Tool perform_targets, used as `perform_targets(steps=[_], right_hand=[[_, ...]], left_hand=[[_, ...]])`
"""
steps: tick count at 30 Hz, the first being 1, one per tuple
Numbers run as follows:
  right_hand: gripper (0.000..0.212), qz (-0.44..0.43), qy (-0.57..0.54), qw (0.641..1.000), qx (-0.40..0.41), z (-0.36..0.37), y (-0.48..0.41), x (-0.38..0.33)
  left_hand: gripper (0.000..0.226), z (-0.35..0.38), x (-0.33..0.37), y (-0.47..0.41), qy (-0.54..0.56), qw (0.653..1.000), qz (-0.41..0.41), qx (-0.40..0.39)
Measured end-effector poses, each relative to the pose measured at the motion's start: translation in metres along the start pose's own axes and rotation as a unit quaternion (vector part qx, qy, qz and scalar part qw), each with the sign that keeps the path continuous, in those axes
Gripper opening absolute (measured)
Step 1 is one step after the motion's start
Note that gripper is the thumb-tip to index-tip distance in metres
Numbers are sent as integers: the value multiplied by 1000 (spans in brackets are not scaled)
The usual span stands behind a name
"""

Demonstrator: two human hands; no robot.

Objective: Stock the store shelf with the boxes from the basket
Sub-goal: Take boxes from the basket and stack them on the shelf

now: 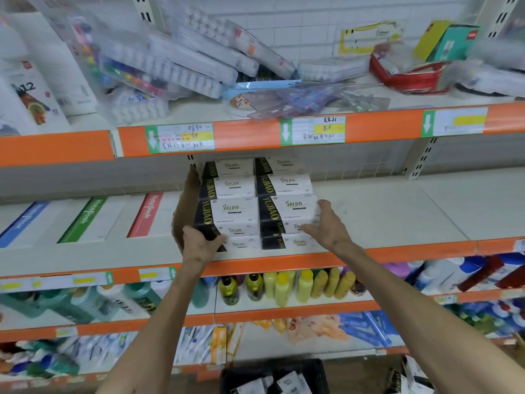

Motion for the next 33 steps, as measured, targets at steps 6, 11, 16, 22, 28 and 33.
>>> perform_targets(steps=[6,11,16,22,28,33], right_hand=[[59,-36,-56,980,189,-26,57,26],[32,-66,13,977,205,6,108,68],[23,-40,21,994,102,52,131,115],[27,181,35,979,-86,153,174,255],[36,284,44,945,-159,255,213,399],[33,313,54,929,-190,342,227,536]], left_hand=[[50,19,-41,55,-58,997,-23,48],[9,88,-65,93,-86,986,53,-136],[22,149,-100,124,-71,966,33,-246],[11,249,-199,155,-93,948,-28,-304],[4,345,-348,189,-120,916,-117,-365],[22,426,-477,204,-165,901,-159,-369]])
Point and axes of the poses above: each hand's wrist, its own y-axis away from the middle knuckle, its own z-axis out of the palm, x = y × z, the point moved 9 cm from there along -y, towards the middle knuckle, and after that the axes turned 8 degrees about -y, right-handed, at the moved point
